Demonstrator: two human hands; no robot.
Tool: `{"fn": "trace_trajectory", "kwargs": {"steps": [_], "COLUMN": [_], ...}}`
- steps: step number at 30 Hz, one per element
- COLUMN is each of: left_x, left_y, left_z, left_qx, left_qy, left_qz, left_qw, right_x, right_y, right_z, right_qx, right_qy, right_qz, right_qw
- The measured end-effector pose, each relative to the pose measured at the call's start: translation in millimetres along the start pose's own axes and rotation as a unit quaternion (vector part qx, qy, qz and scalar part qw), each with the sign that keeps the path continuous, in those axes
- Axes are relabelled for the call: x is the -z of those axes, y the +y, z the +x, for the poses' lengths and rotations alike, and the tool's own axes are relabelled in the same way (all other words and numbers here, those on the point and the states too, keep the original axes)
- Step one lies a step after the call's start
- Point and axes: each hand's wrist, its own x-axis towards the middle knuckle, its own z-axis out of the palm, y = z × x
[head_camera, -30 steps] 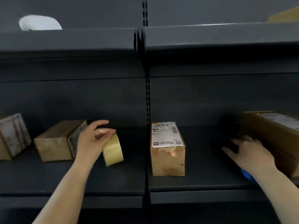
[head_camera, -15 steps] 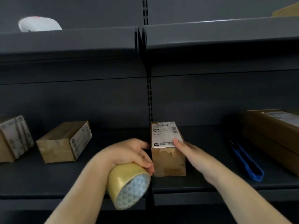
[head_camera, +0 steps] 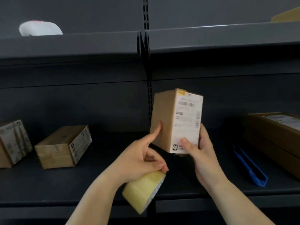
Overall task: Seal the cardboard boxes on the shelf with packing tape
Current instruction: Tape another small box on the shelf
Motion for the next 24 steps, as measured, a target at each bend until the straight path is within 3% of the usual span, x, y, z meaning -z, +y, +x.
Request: {"fn": "trace_trajectory", "kwargs": {"steps": [5,9,11,14,16,19,21,24], "left_x": [2,4,7,15,22,26,23,25], "left_y": [-11,-15,-16,-16,-18,-19,-17,-14], "left_z": [-2,2,4,5,2,1,4,4], "left_qx": [0.008,0.030,0.044,0.059,0.066,0.083,0.084,0.077], "left_qy": [0.013,0.012,0.023,0.063,0.079,0.048,0.035,0.038], "left_qz": [-0.084,-0.124,-0.103,-0.074,-0.078,-0.066,-0.044,-0.039], "left_qw": [0.996,0.992,0.993,0.993,0.992,0.993,0.995,0.996], "right_x": [13,5,-2,-14,-20,-24,-22,-3], "right_y": [-1,-5,-10,-24,-31,-29,-28,-43], "right_z": [0,-4,-6,-4,0,3,1,1], "right_qx": [0.055,0.140,0.192,0.227,0.152,-0.086,-0.148,-0.137], "right_qy": [0.000,0.025,0.068,0.133,0.122,-0.013,-0.046,-0.092], "right_qz": [-0.032,-0.160,-0.314,-0.569,-0.689,-0.772,-0.766,-0.719], "right_qw": [0.998,0.977,0.927,0.779,0.698,0.629,0.624,0.676]}}
